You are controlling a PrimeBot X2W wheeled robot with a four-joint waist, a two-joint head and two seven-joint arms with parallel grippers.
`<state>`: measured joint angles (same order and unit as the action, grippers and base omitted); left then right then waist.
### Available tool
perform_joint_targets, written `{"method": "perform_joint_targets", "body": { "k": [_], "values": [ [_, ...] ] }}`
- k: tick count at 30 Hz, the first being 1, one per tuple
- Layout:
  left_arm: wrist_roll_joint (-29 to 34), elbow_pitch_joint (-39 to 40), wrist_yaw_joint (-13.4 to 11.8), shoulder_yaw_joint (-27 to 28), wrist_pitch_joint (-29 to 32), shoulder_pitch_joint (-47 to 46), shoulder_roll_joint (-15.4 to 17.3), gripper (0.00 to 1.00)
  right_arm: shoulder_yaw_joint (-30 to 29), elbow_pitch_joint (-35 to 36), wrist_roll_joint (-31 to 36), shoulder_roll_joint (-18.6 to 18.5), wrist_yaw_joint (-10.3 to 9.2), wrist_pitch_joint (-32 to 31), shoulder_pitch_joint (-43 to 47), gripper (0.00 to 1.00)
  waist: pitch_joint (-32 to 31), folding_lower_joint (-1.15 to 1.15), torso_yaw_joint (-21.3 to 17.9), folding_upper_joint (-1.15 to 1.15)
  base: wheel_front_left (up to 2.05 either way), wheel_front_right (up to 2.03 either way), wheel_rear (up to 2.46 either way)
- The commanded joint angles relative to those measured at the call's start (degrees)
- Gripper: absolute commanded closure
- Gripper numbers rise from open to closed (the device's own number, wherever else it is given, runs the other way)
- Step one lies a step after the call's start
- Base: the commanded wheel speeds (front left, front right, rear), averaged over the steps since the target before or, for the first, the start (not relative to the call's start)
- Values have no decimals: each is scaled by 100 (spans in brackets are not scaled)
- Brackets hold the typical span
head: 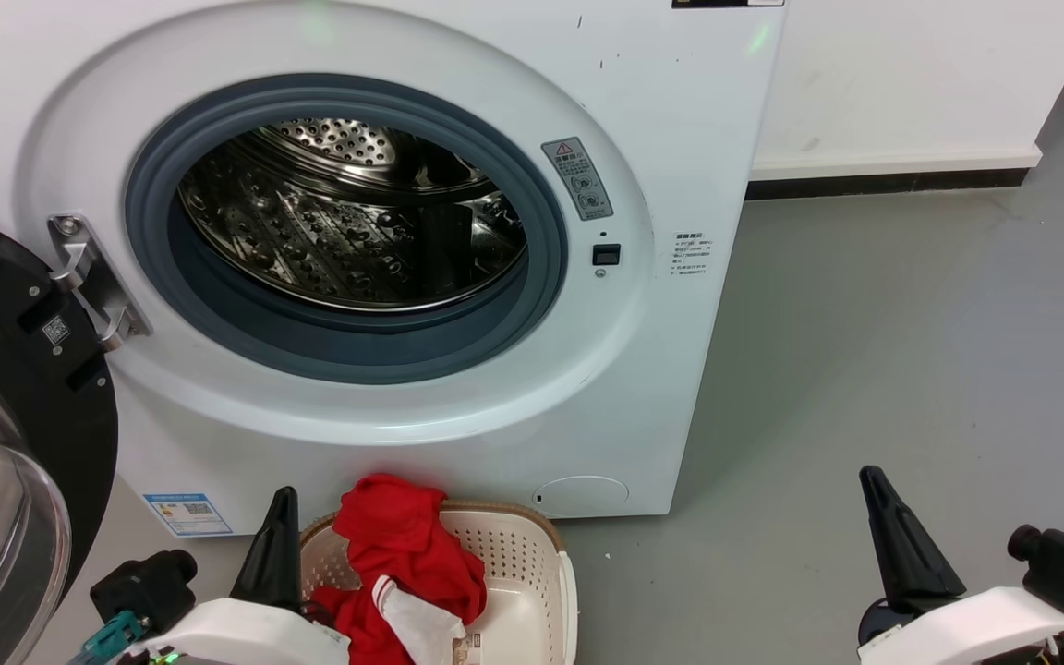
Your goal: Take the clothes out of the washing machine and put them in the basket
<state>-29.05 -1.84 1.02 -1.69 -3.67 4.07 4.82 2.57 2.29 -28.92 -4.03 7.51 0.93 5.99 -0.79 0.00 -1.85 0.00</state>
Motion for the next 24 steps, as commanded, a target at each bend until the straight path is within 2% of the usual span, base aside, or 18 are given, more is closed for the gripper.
{"method": "perform_joint_targets", "body": {
  "k": [1,24],
  "values": [
    [-292,10,47,25,24,-187,44,100,-23,8,-303,-54,-1,-5,-182,100,2,0,3,0,0,0,0],
    [-2228,-355,235,151,233,-449,65,100,-147,-480,-2262,-112,-1,-113,-505,100,22,0,43,0,0,0,0]
  ]
}}
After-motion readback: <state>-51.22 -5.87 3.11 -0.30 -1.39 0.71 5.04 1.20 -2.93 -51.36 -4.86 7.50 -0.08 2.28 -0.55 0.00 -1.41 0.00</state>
